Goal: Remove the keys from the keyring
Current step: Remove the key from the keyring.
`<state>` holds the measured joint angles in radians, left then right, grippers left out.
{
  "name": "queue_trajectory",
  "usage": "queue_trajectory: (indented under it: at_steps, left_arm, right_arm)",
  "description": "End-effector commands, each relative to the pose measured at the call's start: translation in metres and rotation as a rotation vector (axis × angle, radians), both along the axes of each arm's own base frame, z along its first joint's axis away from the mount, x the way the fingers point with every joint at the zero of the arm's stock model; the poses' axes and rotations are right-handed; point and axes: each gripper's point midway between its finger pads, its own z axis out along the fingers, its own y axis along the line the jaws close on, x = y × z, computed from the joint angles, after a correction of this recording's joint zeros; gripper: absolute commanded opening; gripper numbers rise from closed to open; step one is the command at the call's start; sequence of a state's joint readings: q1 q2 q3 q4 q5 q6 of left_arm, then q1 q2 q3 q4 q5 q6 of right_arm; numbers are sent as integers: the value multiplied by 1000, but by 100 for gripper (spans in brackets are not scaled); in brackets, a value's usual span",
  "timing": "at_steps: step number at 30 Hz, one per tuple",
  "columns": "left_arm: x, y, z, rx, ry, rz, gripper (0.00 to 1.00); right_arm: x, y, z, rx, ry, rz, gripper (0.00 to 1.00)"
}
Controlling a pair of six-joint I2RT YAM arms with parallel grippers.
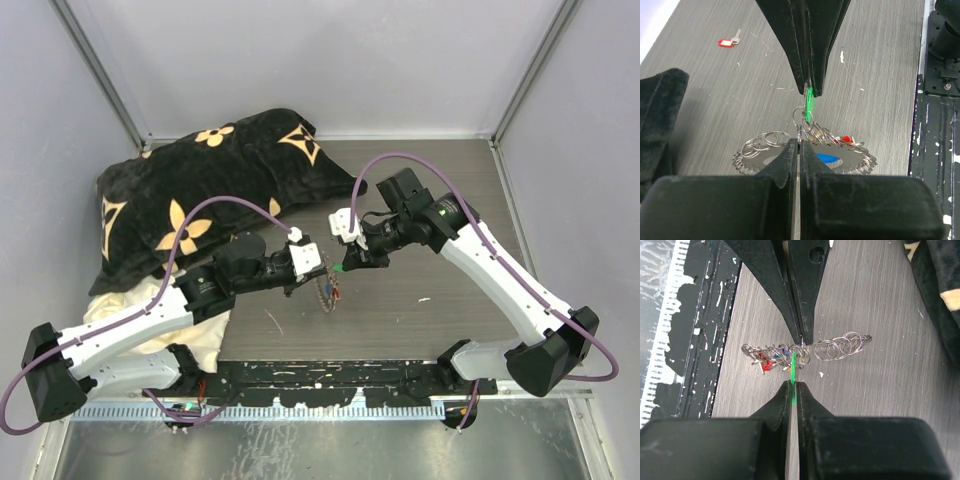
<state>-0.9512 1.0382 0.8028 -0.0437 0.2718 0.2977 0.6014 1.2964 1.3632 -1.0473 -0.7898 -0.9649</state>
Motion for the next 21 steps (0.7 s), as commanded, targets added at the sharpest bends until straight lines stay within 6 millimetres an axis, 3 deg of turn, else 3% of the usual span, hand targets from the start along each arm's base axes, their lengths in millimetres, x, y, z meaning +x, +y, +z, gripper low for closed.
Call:
queue_trajectory:
  at_steps: [1,21]
  left_arm:
    - [11,0,25,-51,4,75,0]
    - [23,8,42,-120,-54,188,0]
  right_arm:
    - [-1,2,15,41,-60,9,1]
    - [-2,-6,-8,-4,-68,-11,1]
